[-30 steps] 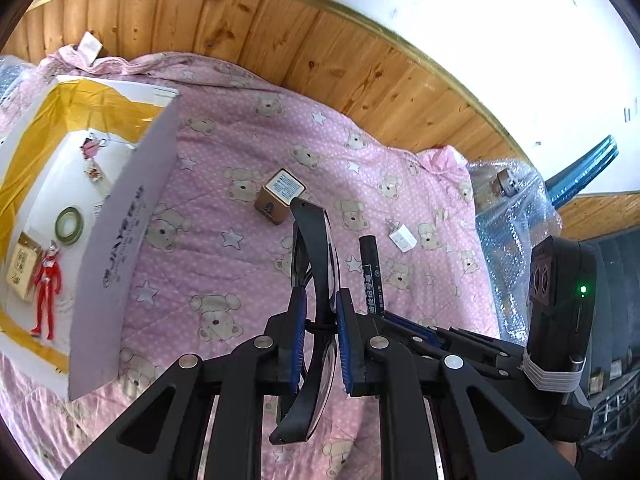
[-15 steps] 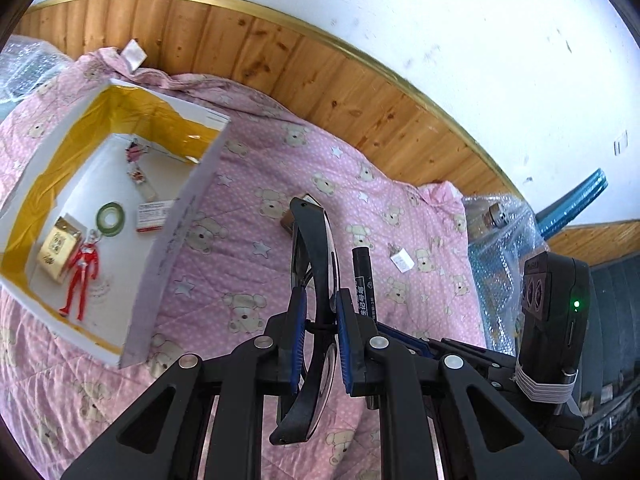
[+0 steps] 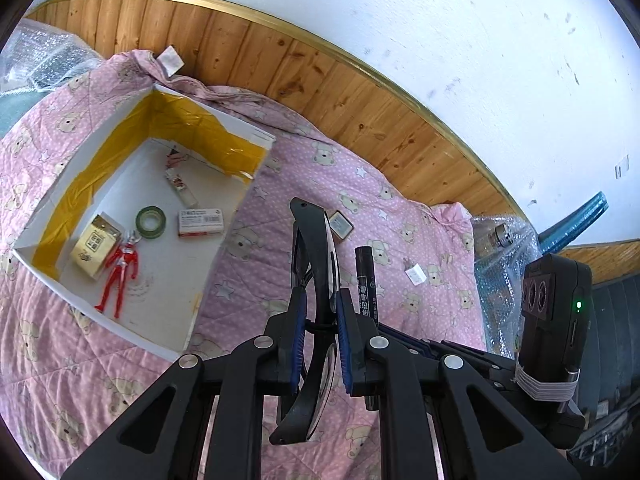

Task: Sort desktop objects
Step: 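Lift and carry the glasses and marker toward the white box with both grippers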

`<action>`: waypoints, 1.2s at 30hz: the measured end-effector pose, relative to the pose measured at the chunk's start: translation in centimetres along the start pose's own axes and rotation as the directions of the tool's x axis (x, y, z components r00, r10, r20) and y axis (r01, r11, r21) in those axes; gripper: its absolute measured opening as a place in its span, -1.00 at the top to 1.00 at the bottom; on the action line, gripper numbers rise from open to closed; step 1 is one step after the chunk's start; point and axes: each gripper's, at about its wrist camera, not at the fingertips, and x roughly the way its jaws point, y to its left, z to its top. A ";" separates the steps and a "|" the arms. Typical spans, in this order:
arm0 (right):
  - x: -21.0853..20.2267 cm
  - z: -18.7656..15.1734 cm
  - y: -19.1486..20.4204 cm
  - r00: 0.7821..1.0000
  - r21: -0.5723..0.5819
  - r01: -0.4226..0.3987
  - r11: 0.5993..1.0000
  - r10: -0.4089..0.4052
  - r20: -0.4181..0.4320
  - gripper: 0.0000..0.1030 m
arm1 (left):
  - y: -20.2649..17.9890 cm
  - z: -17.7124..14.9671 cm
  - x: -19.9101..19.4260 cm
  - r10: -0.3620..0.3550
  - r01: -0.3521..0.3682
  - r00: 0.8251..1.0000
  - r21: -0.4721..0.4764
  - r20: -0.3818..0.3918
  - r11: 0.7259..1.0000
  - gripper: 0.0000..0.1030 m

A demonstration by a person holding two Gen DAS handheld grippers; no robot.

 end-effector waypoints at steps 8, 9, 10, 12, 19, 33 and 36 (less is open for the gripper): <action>0.7 0.2 2.8 1.000 -0.016 -0.018 1.000 0.018 0.000 0.73 | 2.6 0.5 -1.5 0.000 0.000 1.000 -0.026 0.017 1.000 0.70; 0.9 0.3 3.1 1.000 -0.016 -0.020 1.000 0.020 0.000 0.73 | 2.9 0.6 -1.7 -0.001 0.001 1.000 -0.029 0.017 1.000 0.70; 1.0 0.4 3.5 1.000 -0.018 -0.020 1.000 0.020 0.000 0.73 | 3.3 0.7 -1.8 -0.001 0.001 1.000 -0.030 0.018 1.000 0.70; 1.1 0.6 4.1 1.000 -0.020 -0.022 1.000 0.022 0.001 0.73 | 3.8 1.0 -2.1 -0.001 0.002 1.000 -0.032 0.022 0.999 0.70; 1.3 1.9 6.7 0.999 -0.028 -0.030 0.999 0.030 0.019 0.73 | 5.7 2.8 -3.4 -0.011 0.012 0.999 -0.032 0.043 0.999 0.70; 4.3 3.4 10.9 0.999 -0.044 -0.046 0.998 0.046 -0.006 0.73 | 10.8 5.3 -4.7 0.007 -0.003 0.998 -0.069 0.059 0.998 0.70; 5.1 3.9 11.8 0.999 -0.043 -0.049 0.998 0.049 -0.010 0.73 | 11.8 5.7 -4.8 0.012 -0.007 0.998 -0.081 0.062 0.997 0.70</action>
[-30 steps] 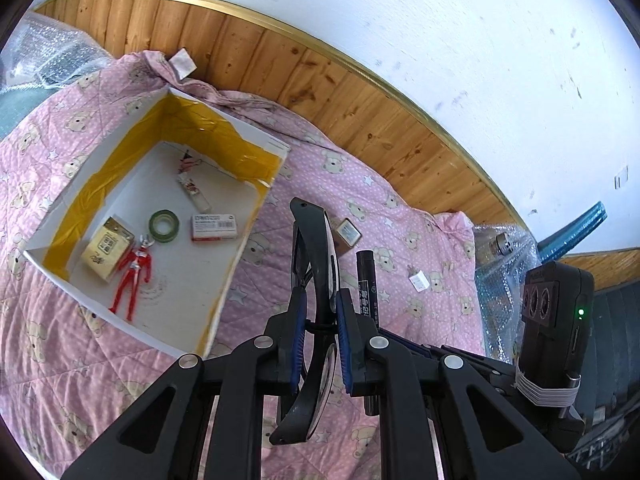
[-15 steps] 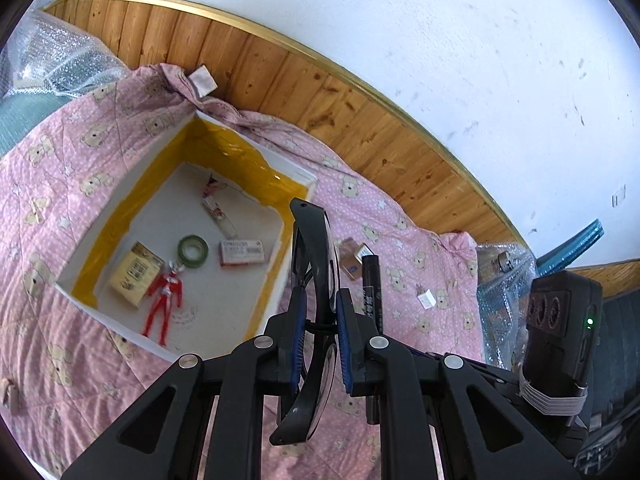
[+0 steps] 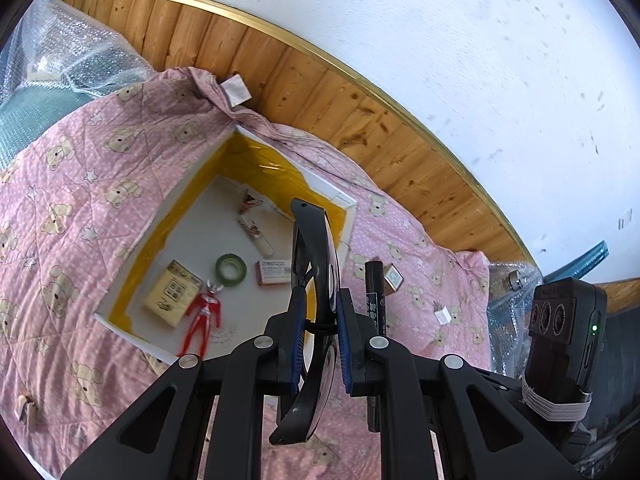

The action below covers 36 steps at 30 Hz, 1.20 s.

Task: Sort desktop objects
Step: 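Lift and carry the glasses and marker toward the white box with both grippers, then open the left gripper to drop the glasses in the box while the right gripper releases the marker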

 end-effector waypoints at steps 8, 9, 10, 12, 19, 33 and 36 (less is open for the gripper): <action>2.5 1.5 1.4 1.000 0.001 -0.008 1.000 0.008 -0.021 0.73 | 3.0 2.8 0.6 0.035 -0.035 0.999 -0.026 0.006 0.999 0.70; 3.0 1.7 1.5 1.000 0.001 -0.008 1.000 0.008 -0.025 0.73 | 3.2 3.1 0.9 0.039 -0.039 0.999 -0.027 0.003 0.999 0.70; 3.3 1.9 1.5 1.000 0.001 -0.007 1.000 0.007 -0.028 0.73 | 3.6 3.5 1.3 0.045 -0.045 0.999 -0.028 -0.002 0.999 0.70; 3.9 2.1 1.4 0.999 0.001 -0.002 1.000 0.002 -0.037 0.73 | 3.9 4.0 2.0 0.051 -0.052 0.999 -0.027 -0.007 0.998 0.70; 6.5 3.9 0.7 0.997 -0.011 0.022 1.000 -0.022 -0.070 0.73 | 5.4 6.9 6.1 0.087 -0.088 0.996 -0.028 -0.035 0.996 0.69; 10.5 5.4 -3.3 0.990 0.034 0.007 0.999 -0.003 -0.141 0.53 | 8.4 8.9 13.8 0.112 -0.122 0.986 -0.072 -0.127 0.990 0.46; 11.0 5.0 -3.2 0.988 0.032 -0.004 0.999 0.009 -0.157 0.53 | 8.7 8.4 13.9 0.111 -0.123 0.984 -0.082 -0.140 0.989 0.46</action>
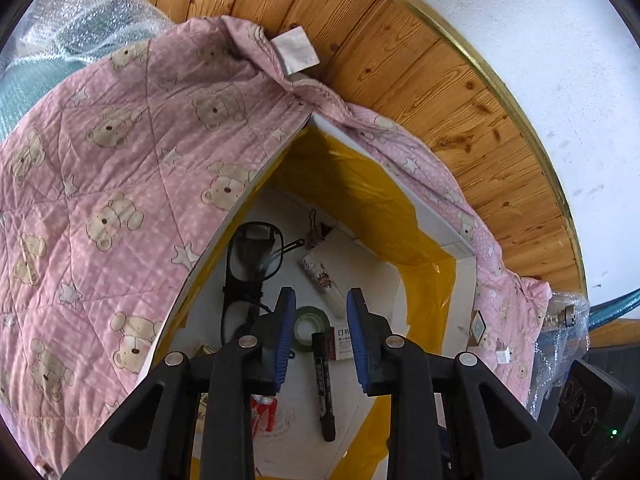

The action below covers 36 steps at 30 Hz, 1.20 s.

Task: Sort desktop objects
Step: 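Open the left gripper to drop the glasses in the box while the right gripper releases the marker, then withdraw both grippers from the white box toward the tin and charger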

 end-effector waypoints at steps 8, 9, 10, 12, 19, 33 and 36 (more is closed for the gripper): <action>0.2 -0.4 1.0 1.000 -0.031 -0.015 0.999 0.015 -0.008 0.53 | -0.4 -0.8 -0.2 0.008 -0.008 1.000 0.002 -0.013 1.000 0.46; 0.1 -0.5 1.0 1.000 -0.033 -0.015 0.999 0.014 -0.008 0.53 | -0.5 -0.9 -0.3 0.006 -0.006 1.000 0.002 -0.013 1.000 0.46; 0.0 -0.6 1.0 1.000 -0.033 -0.014 0.999 0.014 -0.007 0.52 | -0.6 -1.0 -0.5 0.000 0.000 1.000 0.005 -0.015 1.000 0.46; -0.2 -0.7 1.0 1.000 -0.034 -0.015 0.999 0.014 -0.006 0.52 | -0.9 -1.2 -0.7 0.005 -0.005 1.000 0.012 -0.013 1.000 0.46; -1.1 -1.6 1.5 1.000 -0.040 -0.013 0.999 0.013 0.002 0.51 | -2.0 -1.9 -2.0 -0.006 0.006 1.000 0.022 -0.005 1.000 0.46; -3.4 -3.8 2.9 0.999 -0.065 -0.015 0.998 0.017 0.028 0.51 | -3.1 -4.0 -5.2 -0.025 0.024 1.000 0.030 0.019 0.999 0.46; -3.8 -4.3 3.1 0.999 -0.068 -0.015 0.998 0.017 0.034 0.50 | -3.3 -4.6 -5.9 -0.029 0.028 0.999 0.032 0.025 0.999 0.46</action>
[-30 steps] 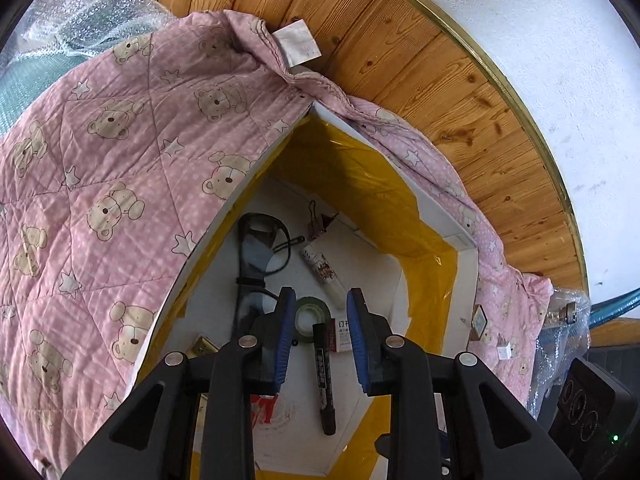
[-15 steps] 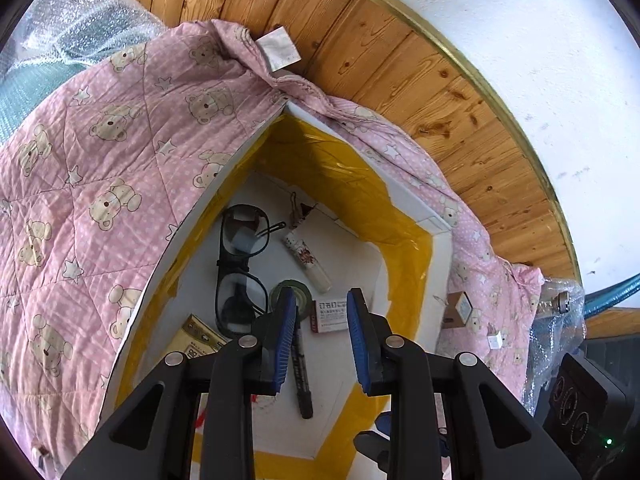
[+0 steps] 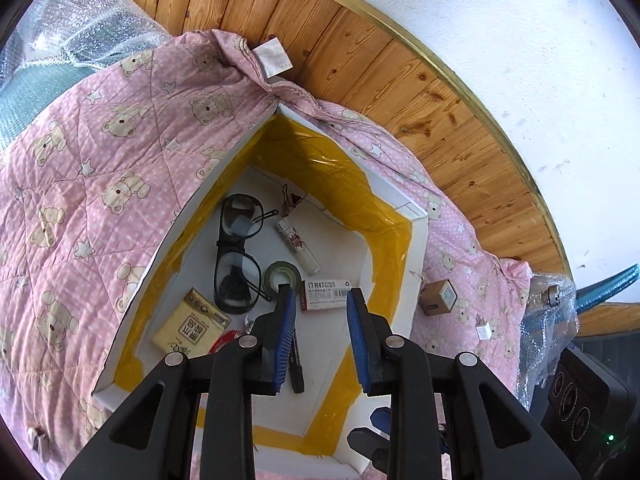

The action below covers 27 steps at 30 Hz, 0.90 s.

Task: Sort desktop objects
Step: 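Withdraw both grippers from the white box toward the tin and charger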

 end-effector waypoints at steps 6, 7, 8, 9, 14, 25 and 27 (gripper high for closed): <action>-1.3 -1.0 0.6 1.000 -0.006 -0.002 1.000 0.002 0.023 0.48 | -0.8 -1.1 -1.6 -0.010 0.010 1.000 0.014 0.016 1.000 0.46; -1.5 -1.3 0.7 1.000 -0.007 -0.004 1.000 0.004 0.026 0.48 | -0.9 -1.4 -1.8 -0.012 0.012 1.000 0.018 0.017 1.000 0.46; -1.7 -1.5 0.7 1.000 -0.007 -0.004 1.000 0.004 0.030 0.48 | -1.0 -1.5 -2.0 -0.014 0.014 1.000 0.021 0.018 1.000 0.46; -1.9 -1.8 0.8 0.999 -0.007 -0.005 1.000 0.005 0.033 0.48 | -1.2 -1.7 -2.1 -0.013 0.013 1.000 0.026 0.019 1.000 0.46; -2.9 -3.0 1.1 0.999 -0.010 -0.011 1.000 0.011 0.047 0.48 | -2.1 -3.0 -3.2 -0.016 0.014 1.000 0.044 0.025 0.999 0.46; -5.1 -5.5 -0.1 0.997 0.011 -0.018 1.000 0.017 0.078 0.46 | -4.4 -5.7 -4.4 -0.018 0.015 1.000 0.079 0.025 0.997 0.46; -5.5 -6.0 -0.6 0.996 0.017 -0.019 1.000 0.018 0.083 0.46 | -5.1 -6.3 -4.4 -0.016 0.014 1.000 0.087 0.022 0.996 0.46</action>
